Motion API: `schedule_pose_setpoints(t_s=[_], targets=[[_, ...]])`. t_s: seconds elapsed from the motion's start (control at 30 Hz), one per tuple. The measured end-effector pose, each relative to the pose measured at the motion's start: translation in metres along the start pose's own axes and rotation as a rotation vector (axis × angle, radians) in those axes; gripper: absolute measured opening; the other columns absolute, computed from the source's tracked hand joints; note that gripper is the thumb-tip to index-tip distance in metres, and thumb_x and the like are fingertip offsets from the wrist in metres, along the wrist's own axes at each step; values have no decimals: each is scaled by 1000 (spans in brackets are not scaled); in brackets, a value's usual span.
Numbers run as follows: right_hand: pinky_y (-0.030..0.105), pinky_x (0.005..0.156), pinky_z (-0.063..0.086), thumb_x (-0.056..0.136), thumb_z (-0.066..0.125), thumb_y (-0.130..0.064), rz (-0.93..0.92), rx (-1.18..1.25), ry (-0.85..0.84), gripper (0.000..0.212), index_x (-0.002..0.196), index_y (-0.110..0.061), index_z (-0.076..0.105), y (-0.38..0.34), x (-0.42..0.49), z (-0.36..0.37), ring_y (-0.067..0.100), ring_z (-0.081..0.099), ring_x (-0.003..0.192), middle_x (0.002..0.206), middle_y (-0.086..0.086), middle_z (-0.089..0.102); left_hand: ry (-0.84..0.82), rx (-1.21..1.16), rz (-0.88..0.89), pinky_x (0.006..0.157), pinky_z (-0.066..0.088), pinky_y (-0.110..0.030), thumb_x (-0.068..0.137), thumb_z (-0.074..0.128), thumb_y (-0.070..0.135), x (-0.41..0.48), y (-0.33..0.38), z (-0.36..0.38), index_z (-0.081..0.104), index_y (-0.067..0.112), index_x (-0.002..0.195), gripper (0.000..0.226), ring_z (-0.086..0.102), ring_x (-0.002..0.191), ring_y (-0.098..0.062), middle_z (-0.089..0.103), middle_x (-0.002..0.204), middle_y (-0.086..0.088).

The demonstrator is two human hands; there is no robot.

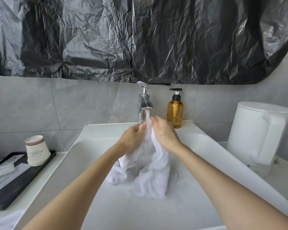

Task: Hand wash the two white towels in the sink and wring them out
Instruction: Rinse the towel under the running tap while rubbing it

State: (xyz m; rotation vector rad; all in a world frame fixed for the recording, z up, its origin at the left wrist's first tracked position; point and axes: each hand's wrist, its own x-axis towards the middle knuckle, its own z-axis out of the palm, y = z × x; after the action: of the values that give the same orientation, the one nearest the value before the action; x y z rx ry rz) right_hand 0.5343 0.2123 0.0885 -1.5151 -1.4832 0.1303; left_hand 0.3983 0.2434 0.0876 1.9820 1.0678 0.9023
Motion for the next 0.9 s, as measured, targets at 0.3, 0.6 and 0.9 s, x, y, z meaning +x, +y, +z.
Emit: schedule_pose_setpoints(t_s=[0.3, 0.6, 0.9], targets=[[28, 57, 30, 99, 47, -24, 366, 429, 221, 27, 74, -15, 51, 3, 7, -22, 12, 41, 61, 64, -2, 43, 44, 91, 112, 46, 33, -12, 78, 76, 15, 7, -5, -24, 56, 12, 79, 20, 48, 58, -12, 53, 66, 4], [27, 93, 40, 101, 33, -39, 100, 334, -143, 40, 128, -17, 54, -3, -8, 13, 16, 53, 110, 122, 0, 59, 199, -277, 67, 63, 47, -24, 67, 62, 34, 2, 4, -17, 61, 12, 99, 39, 58, 72, -15, 62, 81, 3], [39, 82, 49, 96, 46, -44, 260, 332, 192, 30, 99, -20, 63, -18, -5, 18, 27, 61, 97, 97, 6, 67, 167, -266, 134, 63, 45, -19, 98, 52, 39, -4, 6, 11, 59, 14, 96, 26, 57, 76, -10, 61, 84, 5]])
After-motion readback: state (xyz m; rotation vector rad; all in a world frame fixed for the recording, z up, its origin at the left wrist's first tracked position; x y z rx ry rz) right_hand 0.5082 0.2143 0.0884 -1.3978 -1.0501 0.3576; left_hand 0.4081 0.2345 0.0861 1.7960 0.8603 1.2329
